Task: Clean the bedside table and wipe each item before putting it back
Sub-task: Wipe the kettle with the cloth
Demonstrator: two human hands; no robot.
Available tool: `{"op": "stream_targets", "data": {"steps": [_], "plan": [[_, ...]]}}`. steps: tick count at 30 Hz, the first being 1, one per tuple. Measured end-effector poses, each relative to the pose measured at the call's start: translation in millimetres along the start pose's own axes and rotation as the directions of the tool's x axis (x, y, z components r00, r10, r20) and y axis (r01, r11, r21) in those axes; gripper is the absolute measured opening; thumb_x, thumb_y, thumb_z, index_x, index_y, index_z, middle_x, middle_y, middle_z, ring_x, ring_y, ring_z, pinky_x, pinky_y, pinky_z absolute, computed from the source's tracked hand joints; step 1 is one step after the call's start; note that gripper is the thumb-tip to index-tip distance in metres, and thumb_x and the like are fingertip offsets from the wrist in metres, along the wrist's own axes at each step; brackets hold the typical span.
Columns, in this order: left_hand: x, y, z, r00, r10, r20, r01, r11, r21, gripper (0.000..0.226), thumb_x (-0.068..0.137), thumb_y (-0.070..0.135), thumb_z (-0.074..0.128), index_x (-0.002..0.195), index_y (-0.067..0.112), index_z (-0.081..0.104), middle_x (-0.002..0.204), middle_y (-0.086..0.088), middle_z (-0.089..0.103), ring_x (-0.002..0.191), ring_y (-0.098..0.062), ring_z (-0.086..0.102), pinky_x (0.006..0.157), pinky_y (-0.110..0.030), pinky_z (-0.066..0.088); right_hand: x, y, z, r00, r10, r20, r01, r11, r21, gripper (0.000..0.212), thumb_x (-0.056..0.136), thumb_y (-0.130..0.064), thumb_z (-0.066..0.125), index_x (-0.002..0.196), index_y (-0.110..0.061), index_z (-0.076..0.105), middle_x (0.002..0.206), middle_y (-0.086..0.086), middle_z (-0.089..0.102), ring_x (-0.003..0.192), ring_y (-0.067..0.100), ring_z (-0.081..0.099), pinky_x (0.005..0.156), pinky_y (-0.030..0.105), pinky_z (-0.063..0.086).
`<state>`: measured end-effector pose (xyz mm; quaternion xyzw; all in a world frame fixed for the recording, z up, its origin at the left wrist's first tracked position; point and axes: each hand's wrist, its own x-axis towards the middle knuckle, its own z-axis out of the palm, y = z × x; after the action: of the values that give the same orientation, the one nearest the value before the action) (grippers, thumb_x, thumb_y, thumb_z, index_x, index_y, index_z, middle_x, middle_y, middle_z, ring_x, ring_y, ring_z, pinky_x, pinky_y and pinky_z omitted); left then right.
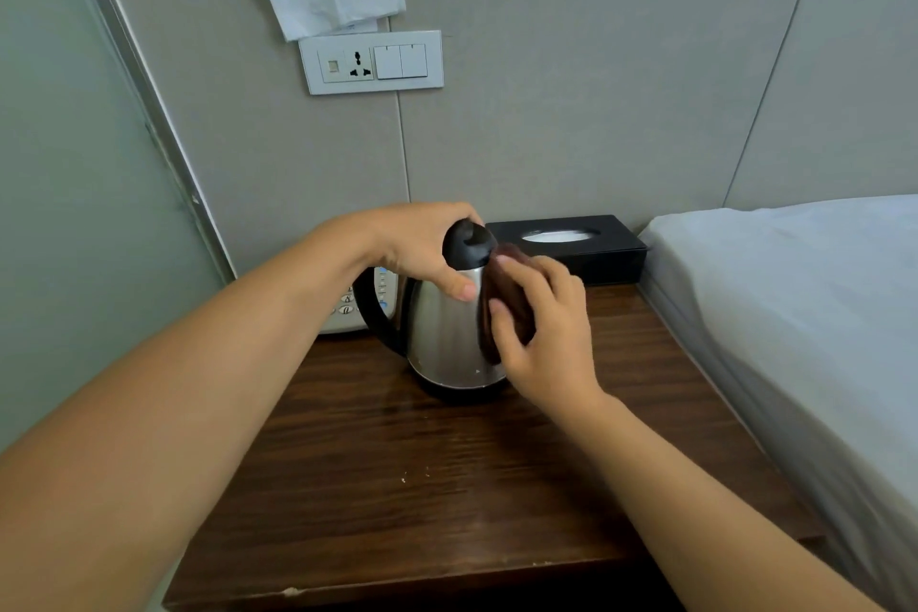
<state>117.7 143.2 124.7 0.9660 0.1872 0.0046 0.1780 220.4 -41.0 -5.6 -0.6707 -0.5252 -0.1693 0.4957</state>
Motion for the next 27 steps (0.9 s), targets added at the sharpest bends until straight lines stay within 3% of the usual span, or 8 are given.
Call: {"op": "stream_targets", "data": {"steps": [5, 8, 13, 17, 20, 23, 27], "plan": [[-1, 3, 3, 1.000, 0.017, -0.002, -0.016, 0.999, 0.037, 0.086, 0.071, 0.040, 0.094, 0.141, 0.027, 0.047, 0.129, 0.007, 0.062, 0.115, -0.018, 0.061, 0.100, -0.036, 0.049, -38, 12, 0, 0.989, -0.117, 0.089, 0.120, 0.992, -0.028, 0.035, 0.091, -0.028, 0.068, 0.124, -0.020, 0.069, 0.119, 0.000, 0.061, 0.101, 0.020, 0.058, 0.078, 0.034, 0.055], [-4, 6, 1, 1.000, 0.002, 0.022, -0.004, 0.997, 0.082, 0.101, 0.060, 0.044, 0.100, 0.140, 0.030, 0.041, 0.127, 0.008, 0.060, 0.112, -0.018, 0.059, 0.097, -0.038, 0.049, -35, 11, -12, 0.980, -0.115, 0.164, 0.117, 0.993, -0.004, 0.029, 0.091, -0.030, 0.066, 0.119, -0.023, 0.071, 0.109, -0.006, 0.064, 0.095, 0.017, 0.062, 0.077, 0.038, 0.056], [-8, 11, 2, 1.000, -0.002, 0.021, 0.000, 0.995, 0.099, 0.104, 0.054, 0.040, 0.102, 0.137, 0.031, 0.040, 0.123, 0.009, 0.060, 0.110, -0.018, 0.059, 0.094, -0.037, 0.050, 28, -13, -22, 0.999, 0.005, 0.041, -0.008, 0.997, 0.076, 0.031, 0.093, -0.026, 0.069, 0.123, -0.028, 0.065, 0.113, -0.009, 0.066, 0.103, 0.009, 0.062, 0.088, 0.034, 0.054], [-8, 10, 2, 1.000, -0.011, 0.013, 0.009, 0.994, 0.109, 0.104, 0.053, 0.043, 0.102, 0.136, 0.032, 0.039, 0.120, 0.009, 0.061, 0.107, -0.019, 0.060, 0.093, -0.039, 0.050, 25, -7, -15, 0.998, -0.052, 0.019, 0.051, 0.997, 0.054, 0.029, 0.093, -0.024, 0.070, 0.122, -0.021, 0.069, 0.110, -0.005, 0.065, 0.100, 0.011, 0.062, 0.084, 0.032, 0.055], [-8, 8, 4, 1.000, -0.016, -0.002, 0.016, 0.993, 0.113, 0.106, 0.052, 0.047, 0.101, 0.137, 0.034, 0.039, 0.121, 0.012, 0.061, 0.107, -0.019, 0.060, 0.093, -0.038, 0.050, -17, 12, -18, 0.993, -0.045, 0.112, 0.035, 0.995, 0.092, 0.024, 0.090, -0.017, 0.074, 0.113, -0.020, 0.071, 0.105, -0.009, 0.064, 0.097, 0.006, 0.062, 0.082, 0.030, 0.055], [-8, 11, 4, 1.000, -0.014, -0.009, 0.015, 0.993, 0.117, 0.105, 0.053, 0.046, 0.101, 0.138, 0.033, 0.040, 0.122, 0.012, 0.060, 0.107, -0.019, 0.059, 0.089, -0.035, 0.048, -34, 26, -25, 0.966, 0.075, 0.248, -0.075, 0.997, -0.008, 0.018, 0.086, -0.021, 0.077, 0.101, -0.029, 0.070, 0.098, -0.016, 0.064, 0.090, 0.005, 0.063, 0.078, 0.038, 0.057], [-10, 12, 3, 0.999, -0.036, -0.010, 0.037, 0.992, 0.120, 0.105, 0.052, 0.049, 0.101, 0.136, 0.035, 0.040, 0.121, 0.013, 0.061, 0.108, -0.019, 0.060, 0.093, -0.038, 0.049, 2, 19, -35, 0.974, 0.106, 0.201, -0.120, 0.991, 0.059, 0.015, 0.090, -0.028, 0.073, 0.103, -0.032, 0.068, 0.099, -0.017, 0.066, 0.093, 0.003, 0.063, 0.083, 0.032, 0.056]]}}
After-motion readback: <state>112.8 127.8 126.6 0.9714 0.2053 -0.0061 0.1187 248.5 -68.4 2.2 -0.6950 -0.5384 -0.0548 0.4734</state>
